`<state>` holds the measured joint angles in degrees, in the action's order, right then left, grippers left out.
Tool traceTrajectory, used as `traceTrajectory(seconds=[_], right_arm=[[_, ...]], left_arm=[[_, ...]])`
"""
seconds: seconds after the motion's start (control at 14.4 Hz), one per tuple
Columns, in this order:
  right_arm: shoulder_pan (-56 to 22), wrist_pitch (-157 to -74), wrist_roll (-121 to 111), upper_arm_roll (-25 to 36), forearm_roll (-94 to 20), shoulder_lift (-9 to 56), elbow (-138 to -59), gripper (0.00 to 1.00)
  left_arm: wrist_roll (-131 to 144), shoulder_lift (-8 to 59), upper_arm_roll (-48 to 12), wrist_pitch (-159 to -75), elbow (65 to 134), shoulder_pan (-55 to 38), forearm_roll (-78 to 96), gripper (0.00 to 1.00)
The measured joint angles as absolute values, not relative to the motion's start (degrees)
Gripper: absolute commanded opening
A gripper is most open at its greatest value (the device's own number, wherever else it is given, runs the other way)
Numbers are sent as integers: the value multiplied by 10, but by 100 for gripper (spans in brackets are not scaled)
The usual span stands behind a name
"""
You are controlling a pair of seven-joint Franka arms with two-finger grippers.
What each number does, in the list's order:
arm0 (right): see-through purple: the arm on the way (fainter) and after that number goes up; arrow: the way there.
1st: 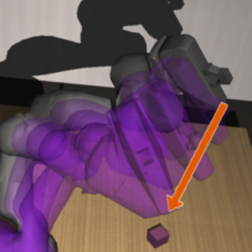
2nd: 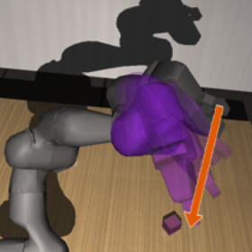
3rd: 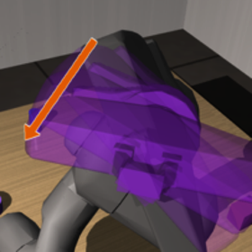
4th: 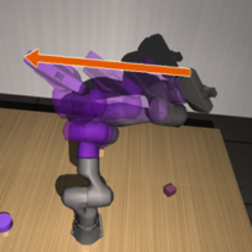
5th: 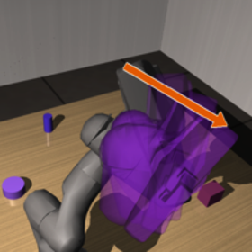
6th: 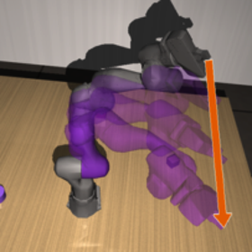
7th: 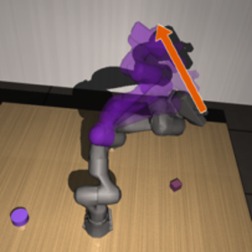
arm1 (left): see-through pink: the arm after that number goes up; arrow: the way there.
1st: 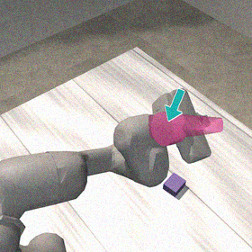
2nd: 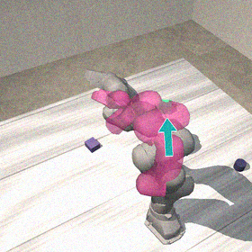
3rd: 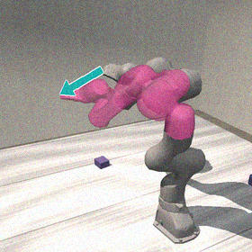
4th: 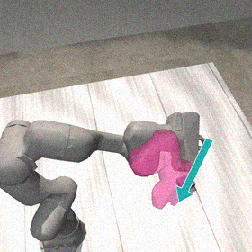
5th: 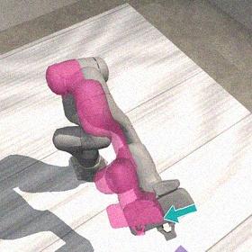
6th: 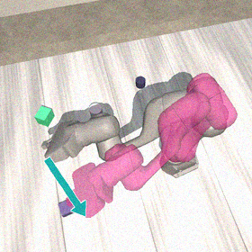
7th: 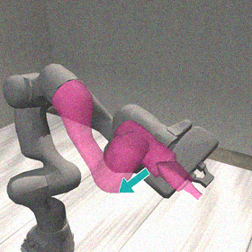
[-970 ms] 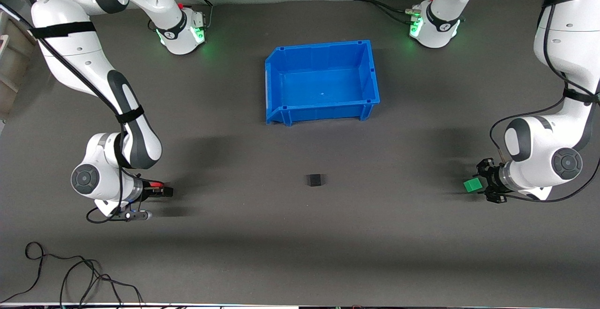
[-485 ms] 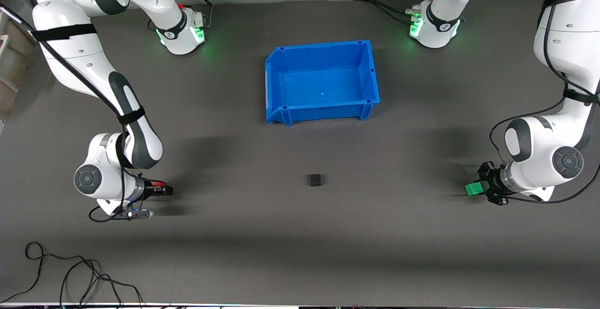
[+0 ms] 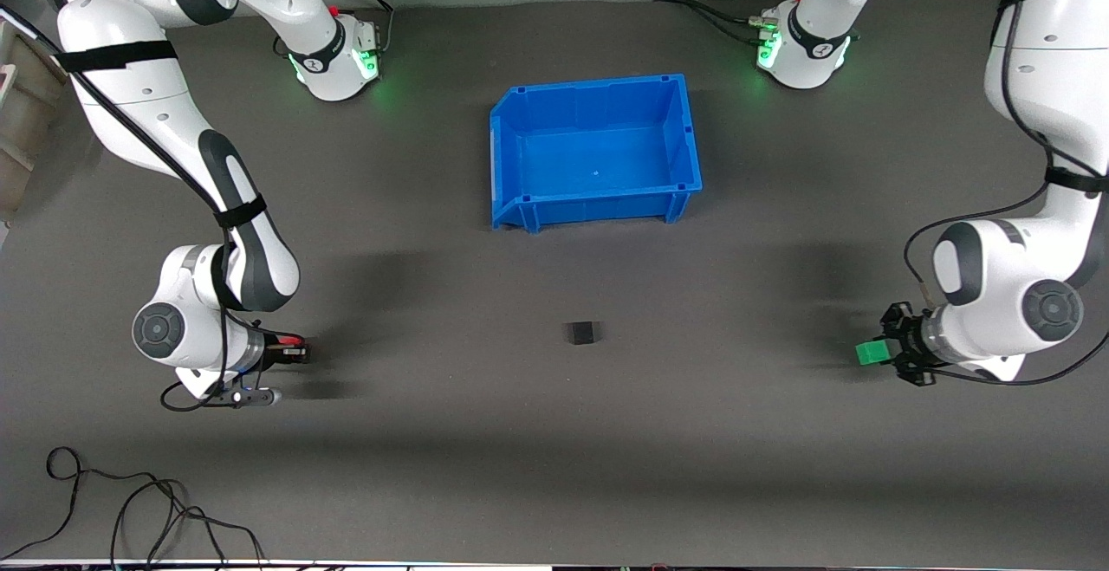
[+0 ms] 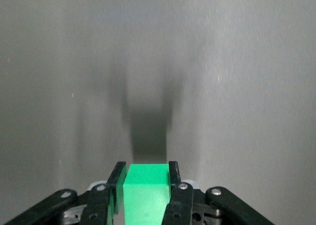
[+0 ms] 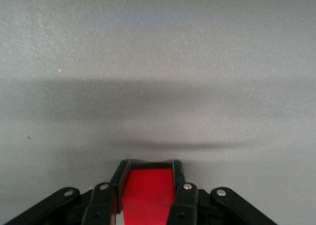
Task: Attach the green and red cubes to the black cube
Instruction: 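Carry the red cube and green cube toward the black cube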
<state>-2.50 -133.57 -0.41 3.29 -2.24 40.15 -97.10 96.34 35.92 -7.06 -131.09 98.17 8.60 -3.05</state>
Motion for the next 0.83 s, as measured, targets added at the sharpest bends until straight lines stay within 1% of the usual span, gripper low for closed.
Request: traceTrajectory(seconds=[0.21, 0.35, 0.55, 0.83], right_arm=[[-23, -1297, 1, 36, -136, 385, -966, 0], [-23, -1280, 37, 38, -203, 376, -966, 0], [-32, -1278, 215, 38, -217, 368, -965, 0], [-60, -1247, 441, 36, -217, 346, -959, 0]], left_arm=[[963, 359, -71, -1250, 948, 66, -36, 0], [964, 359, -71, -1226, 929, 57, -38, 0], [964, 359, -71, -1212, 922, 54, -38, 0], [964, 359, -71, -1189, 905, 47, -38, 0]])
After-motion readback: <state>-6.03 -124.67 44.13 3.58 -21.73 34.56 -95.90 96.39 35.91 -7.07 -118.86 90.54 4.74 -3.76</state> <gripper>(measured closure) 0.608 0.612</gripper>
